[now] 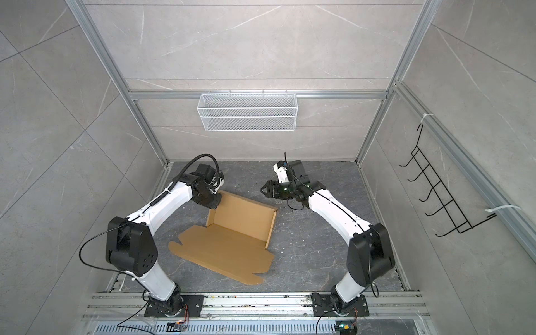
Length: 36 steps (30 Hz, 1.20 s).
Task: Assemble paper box
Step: Place the paper box at the center of the table.
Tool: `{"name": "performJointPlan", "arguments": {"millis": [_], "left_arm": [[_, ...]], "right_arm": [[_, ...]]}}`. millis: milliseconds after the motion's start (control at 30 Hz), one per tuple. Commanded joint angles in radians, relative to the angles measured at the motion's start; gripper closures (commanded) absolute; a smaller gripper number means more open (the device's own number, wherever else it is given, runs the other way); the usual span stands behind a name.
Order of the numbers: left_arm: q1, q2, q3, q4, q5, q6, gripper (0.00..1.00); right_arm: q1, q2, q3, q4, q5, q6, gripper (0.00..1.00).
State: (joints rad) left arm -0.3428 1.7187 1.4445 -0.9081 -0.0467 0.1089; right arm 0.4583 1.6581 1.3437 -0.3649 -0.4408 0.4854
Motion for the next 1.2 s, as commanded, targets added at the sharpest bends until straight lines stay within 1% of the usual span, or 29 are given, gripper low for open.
{"name": "performJointPlan", "arguments": {"millis": [0,200,267,467,533,700,867,1067,1167], "left_arm": [[-0.009,0.024,0.081,-0.156,0.022,0.046,1.0],[-0.049,0.137,0.208,-0.227,-0.026,0.06,1.0],[-0.058,0.185,0.254,-0.247,-0.042,0.056,0.98],[-0.094,0.317,0.374,-0.279,-0.104,0.053,0.9],[-0.107,0.348,0.408,-0.281,-0.121,0.051,0.86],[-0.132,0.42,0.458,-0.297,-0.118,0.058,0.78],[-0.135,0.444,0.467,-0.301,-0.112,0.056,0.72],[-0.135,0.448,0.468,-0.304,-0.09,0.055,0.64],[-0.137,0.455,0.467,-0.299,-0.083,0.045,0.63]], "right_arm": [[0.016,0.047,-0.033,-0.015,-0.092,0.093,0.38],[0.031,0.066,-0.165,0.104,-0.137,0.167,0.38],[0.035,0.077,-0.197,0.138,-0.154,0.184,0.39],[0.036,0.125,-0.245,0.169,-0.144,0.185,0.4],[0.035,0.137,-0.26,0.182,-0.142,0.191,0.4],[0.036,0.167,-0.286,0.204,-0.136,0.194,0.41],[0.033,0.173,-0.271,0.159,-0.107,0.161,0.41],[0.014,0.166,-0.194,-0.015,0.032,0.051,0.39],[0.014,0.161,-0.157,-0.07,0.072,0.016,0.38]]}}
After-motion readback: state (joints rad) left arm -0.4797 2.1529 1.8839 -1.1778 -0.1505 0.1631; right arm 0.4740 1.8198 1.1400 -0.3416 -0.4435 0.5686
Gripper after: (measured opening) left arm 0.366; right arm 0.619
